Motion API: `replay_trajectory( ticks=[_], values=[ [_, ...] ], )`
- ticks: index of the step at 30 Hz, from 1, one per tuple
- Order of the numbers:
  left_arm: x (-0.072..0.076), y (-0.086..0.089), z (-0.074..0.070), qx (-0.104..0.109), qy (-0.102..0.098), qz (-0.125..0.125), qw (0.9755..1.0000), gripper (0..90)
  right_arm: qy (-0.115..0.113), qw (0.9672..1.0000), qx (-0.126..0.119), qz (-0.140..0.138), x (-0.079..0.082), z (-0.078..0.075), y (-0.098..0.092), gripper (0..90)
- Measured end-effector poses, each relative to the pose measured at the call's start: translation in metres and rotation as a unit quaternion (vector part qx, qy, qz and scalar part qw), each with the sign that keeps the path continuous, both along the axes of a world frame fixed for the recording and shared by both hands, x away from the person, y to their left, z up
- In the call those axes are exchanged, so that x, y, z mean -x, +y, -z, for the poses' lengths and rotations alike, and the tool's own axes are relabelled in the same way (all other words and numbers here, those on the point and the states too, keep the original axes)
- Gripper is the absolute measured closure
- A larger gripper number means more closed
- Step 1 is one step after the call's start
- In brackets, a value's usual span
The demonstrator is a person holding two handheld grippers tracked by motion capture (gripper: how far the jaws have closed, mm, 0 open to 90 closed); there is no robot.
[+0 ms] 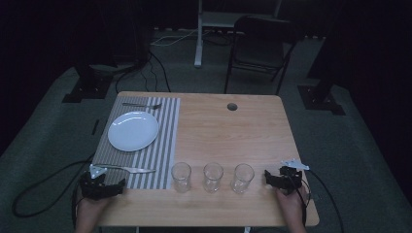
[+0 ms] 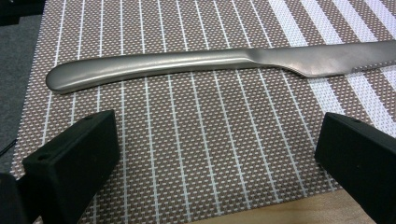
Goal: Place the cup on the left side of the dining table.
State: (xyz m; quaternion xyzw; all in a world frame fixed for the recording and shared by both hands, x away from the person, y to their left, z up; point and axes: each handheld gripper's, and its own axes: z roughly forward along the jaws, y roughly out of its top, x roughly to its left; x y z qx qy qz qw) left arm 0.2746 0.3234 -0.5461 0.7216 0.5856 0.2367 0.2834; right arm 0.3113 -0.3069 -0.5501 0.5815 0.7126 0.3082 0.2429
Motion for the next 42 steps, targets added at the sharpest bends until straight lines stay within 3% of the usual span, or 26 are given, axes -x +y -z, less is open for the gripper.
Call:
replay_trajectory(
  ticks=[8, 17, 22, 27, 42],
  values=[
    [0.003, 0.001, -0.001, -0.003, -0.002, 0.000, 1.0000, 2.3, 0.000, 1.0000, 0.000, 0.001, 0.000, 0.000, 0.000, 12.6],
    [0.009, 0.003, -0.004, 0.023, 0.007, 0.013, 0.9996, 2.4, 0.000, 1.0000, 0.000, 0.001, 0.000, 0.000, 0.000, 12.6],
    [0.009, 0.000, -0.005, 0.021, 0.009, 0.023, 0.9995, 2.4, 0.000, 1.0000, 0.000, 0.001, 0.000, 0.000, 0.000, 12.6],
    [0.011, -0.004, -0.008, 0.016, 0.002, 0.030, 0.9994, 2.4, 0.000, 1.0000, 0.000, 0.000, 0.000, 0.000, 0.000, 12.6],
    [0.014, -0.017, -0.018, 0.027, -0.007, 0.060, 0.9978, 2.5, 0.000, 1.0000, 0.000, 0.001, 0.000, 0.000, 0.000, 12.6]
  ],
)
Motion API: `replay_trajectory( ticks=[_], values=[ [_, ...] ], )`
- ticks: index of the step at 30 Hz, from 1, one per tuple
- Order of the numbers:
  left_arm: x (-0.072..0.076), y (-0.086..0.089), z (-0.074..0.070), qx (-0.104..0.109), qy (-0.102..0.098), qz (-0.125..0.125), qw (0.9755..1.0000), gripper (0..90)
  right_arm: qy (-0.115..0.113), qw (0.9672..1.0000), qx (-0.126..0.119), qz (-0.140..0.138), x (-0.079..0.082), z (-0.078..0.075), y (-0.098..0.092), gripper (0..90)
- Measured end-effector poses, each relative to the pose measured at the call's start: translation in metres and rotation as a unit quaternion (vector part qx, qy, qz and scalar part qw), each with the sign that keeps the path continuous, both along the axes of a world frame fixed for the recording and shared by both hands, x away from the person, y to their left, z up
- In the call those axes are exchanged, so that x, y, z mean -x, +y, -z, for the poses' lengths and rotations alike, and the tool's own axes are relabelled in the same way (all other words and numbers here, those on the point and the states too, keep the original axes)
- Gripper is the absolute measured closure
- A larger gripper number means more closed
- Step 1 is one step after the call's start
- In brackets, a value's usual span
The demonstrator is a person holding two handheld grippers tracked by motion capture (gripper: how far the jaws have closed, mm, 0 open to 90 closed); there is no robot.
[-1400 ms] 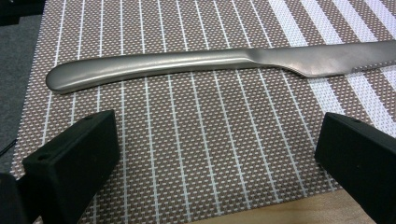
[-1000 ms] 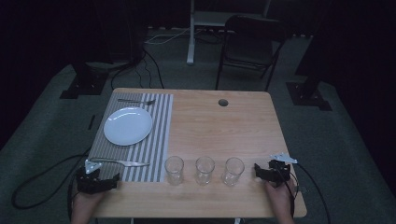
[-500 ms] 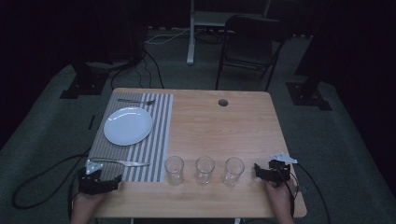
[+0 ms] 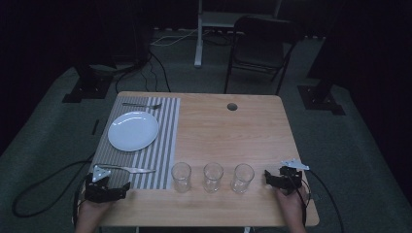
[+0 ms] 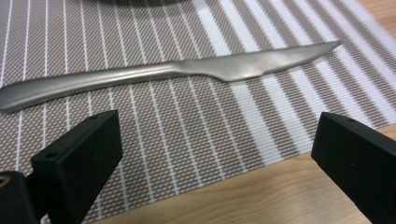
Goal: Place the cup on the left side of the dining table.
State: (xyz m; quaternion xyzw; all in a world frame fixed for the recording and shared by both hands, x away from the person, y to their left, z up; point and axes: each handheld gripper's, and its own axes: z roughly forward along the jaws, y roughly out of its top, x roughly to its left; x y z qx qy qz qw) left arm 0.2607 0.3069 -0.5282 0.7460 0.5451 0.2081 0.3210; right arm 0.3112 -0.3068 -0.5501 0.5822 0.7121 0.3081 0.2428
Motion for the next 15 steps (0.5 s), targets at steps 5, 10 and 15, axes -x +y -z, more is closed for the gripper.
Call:
replay_trajectory(
  ticks=[5, 10, 15],
  values=[
    [0.001, -0.005, -0.003, 0.001, -0.002, 0.015, 0.9999, 4.6, 0.000, 1.0000, 0.000, 0.000, 0.000, 0.000, 0.000, 12.6],
    [0.002, -0.009, -0.006, 0.004, -0.003, 0.022, 0.9997, 4.6, 0.000, 1.0000, 0.000, 0.000, 0.000, 0.000, 0.000, 12.6],
    [0.003, -0.015, -0.010, 0.011, -0.008, 0.037, 0.9992, 4.6, 0.000, 1.0000, 0.000, 0.000, 0.000, 0.000, 0.000, 12.6]
  ],
)
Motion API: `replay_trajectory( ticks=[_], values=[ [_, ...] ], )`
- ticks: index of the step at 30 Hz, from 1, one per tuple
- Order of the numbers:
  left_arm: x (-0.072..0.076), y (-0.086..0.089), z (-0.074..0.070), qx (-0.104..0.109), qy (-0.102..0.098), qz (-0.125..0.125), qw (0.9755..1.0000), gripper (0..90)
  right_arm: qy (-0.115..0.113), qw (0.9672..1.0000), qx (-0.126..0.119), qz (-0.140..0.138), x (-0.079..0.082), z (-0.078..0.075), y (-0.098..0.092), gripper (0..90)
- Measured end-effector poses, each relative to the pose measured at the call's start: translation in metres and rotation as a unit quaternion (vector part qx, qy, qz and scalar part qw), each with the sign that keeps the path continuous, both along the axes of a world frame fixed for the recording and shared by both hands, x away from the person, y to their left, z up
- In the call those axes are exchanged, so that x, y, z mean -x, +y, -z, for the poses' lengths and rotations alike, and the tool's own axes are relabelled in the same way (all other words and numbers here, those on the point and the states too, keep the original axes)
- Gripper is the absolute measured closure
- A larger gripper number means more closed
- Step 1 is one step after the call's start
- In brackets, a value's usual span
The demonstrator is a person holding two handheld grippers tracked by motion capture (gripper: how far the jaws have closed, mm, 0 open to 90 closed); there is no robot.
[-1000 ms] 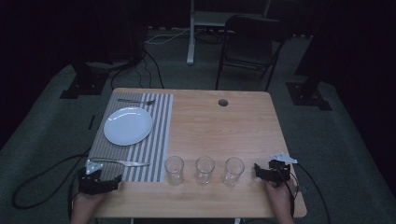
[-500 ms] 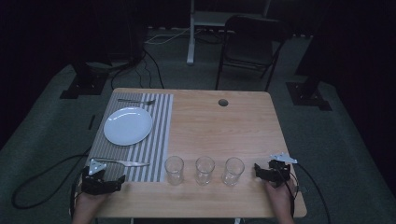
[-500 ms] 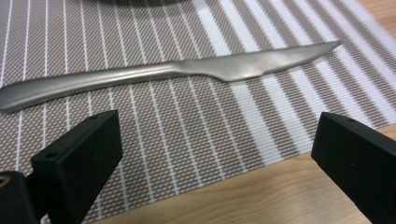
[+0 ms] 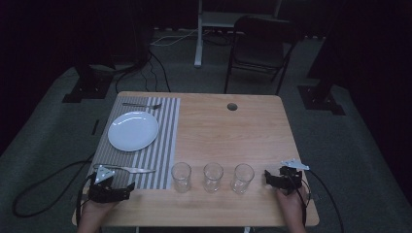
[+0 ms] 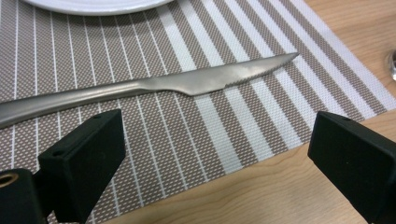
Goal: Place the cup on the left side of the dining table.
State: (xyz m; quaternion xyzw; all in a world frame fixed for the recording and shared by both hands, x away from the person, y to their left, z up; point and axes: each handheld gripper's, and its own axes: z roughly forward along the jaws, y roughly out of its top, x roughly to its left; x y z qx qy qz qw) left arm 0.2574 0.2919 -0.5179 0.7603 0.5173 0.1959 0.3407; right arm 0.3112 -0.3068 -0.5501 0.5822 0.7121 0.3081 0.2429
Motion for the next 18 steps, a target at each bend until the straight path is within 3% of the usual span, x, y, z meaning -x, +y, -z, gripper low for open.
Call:
replay_trajectory(
  ticks=[18],
  values=[
    [0.000, -0.021, -0.011, 0.006, -0.005, 0.042, 0.9991, 4.6, 0.000, 1.0000, 0.000, 0.000, 0.000, 0.000, 0.000, 12.6]
  ],
)
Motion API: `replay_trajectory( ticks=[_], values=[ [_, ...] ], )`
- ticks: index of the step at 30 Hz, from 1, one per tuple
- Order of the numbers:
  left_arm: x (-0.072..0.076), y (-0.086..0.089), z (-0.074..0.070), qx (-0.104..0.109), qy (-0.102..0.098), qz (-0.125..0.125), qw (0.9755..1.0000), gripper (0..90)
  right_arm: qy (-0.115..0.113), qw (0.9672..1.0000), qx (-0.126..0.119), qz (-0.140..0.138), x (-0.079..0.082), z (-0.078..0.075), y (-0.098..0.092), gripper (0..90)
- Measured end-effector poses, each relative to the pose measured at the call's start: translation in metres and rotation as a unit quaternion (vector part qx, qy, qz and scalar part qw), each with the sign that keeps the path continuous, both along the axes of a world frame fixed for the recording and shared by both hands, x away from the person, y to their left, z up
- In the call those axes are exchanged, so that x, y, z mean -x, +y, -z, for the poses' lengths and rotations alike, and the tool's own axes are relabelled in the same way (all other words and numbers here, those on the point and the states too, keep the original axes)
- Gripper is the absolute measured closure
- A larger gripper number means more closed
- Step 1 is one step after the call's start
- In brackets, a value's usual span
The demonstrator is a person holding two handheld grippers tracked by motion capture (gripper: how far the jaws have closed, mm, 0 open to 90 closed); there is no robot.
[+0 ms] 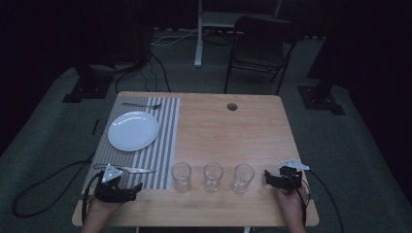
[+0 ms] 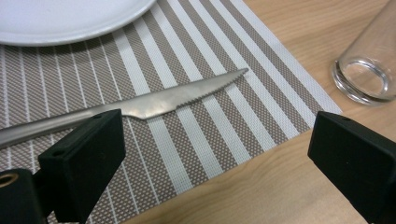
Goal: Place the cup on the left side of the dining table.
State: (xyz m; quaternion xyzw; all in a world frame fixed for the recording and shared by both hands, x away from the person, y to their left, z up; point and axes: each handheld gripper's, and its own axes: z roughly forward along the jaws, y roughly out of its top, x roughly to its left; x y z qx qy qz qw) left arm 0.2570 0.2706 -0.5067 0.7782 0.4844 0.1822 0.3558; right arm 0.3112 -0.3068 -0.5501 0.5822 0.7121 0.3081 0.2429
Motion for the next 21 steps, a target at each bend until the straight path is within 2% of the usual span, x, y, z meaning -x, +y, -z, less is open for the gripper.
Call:
replay_trajectory(
  ticks=[12, 13, 18, 21],
  values=[
    [0.003, -0.015, -0.010, 0.010, -0.014, 0.033, 0.9993, 4.6, 0.000, 1.0000, 0.000, 0.000, 0.000, 0.000, 0.000, 12.6],
    [0.003, -0.016, -0.011, 0.014, -0.009, 0.038, 0.9991, 4.6, 0.000, 1.0000, 0.000, 0.000, 0.000, 0.000, 0.000, 12.6],
    [0.005, -0.025, -0.017, 0.026, -0.017, 0.050, 0.9983, 4.7, 0.000, 1.0000, 0.000, 0.001, 0.000, 0.000, 0.000, 12.7],
    [0.006, -0.031, -0.021, 0.020, -0.025, 0.062, 0.9976, 4.7, 0.000, 1.0000, 0.000, 0.001, 0.000, 0.000, 0.000, 12.7]
  ],
)
